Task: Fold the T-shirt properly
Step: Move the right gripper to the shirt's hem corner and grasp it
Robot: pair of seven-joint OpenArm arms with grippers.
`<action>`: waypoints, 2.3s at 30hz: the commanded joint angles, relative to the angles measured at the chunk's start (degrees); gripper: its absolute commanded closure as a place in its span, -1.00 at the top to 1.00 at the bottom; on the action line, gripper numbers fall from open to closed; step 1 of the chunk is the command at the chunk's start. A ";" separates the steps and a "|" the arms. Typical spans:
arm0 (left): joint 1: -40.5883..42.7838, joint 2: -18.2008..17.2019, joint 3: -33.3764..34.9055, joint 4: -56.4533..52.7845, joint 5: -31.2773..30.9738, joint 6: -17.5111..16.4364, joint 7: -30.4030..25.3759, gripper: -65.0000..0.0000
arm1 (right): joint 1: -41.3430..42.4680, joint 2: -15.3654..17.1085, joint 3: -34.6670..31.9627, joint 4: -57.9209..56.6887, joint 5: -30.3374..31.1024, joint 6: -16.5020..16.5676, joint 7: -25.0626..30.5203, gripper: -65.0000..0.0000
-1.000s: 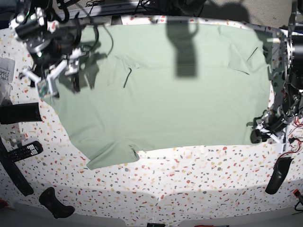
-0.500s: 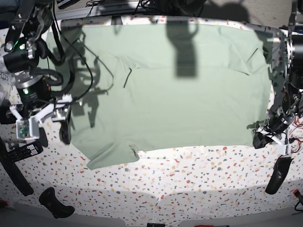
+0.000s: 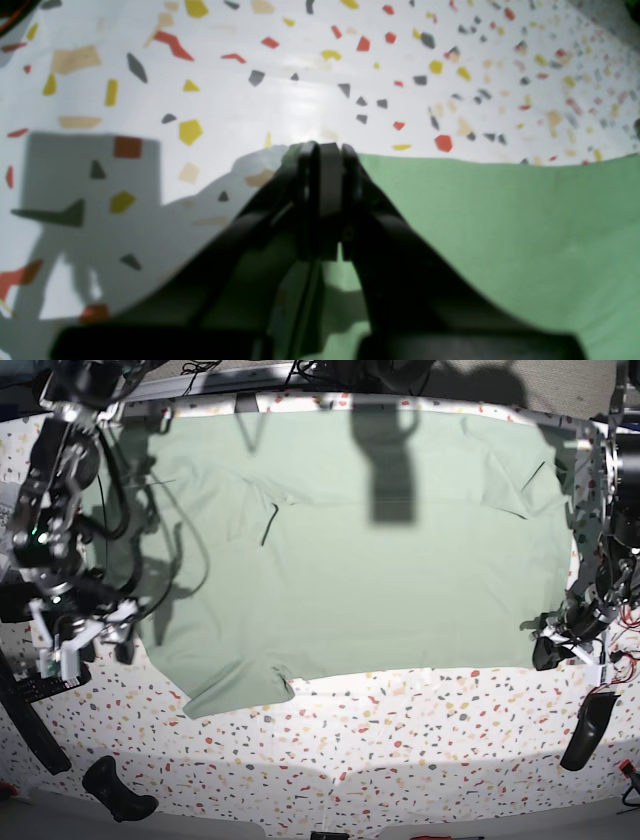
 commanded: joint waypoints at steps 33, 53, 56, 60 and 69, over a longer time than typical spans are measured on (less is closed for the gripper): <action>-1.68 -0.98 -0.17 0.79 -0.68 -0.46 -2.78 -1.00 | 36.37 1.73 0.17 -63.78 -10.86 12.13 8.28 0.00; -1.68 -0.98 -0.17 0.79 -0.68 -0.46 -4.61 -1.00 | 34.97 -1.46 -0.24 -63.87 -19.58 11.34 15.93 0.00; -1.66 -0.98 -0.17 0.79 -0.66 -0.46 -4.57 -1.00 | 35.87 -1.46 -0.24 -63.87 -18.95 11.39 15.91 0.00; -1.66 -0.98 -0.17 0.79 -0.68 -0.46 -4.59 -1.00 | 38.64 -1.46 -0.24 -63.87 -19.39 11.39 14.78 0.00; -1.66 -0.98 -0.17 0.79 -0.68 -0.46 -4.59 -1.00 | 37.07 -1.14 -0.61 -63.89 -21.11 10.36 16.28 0.00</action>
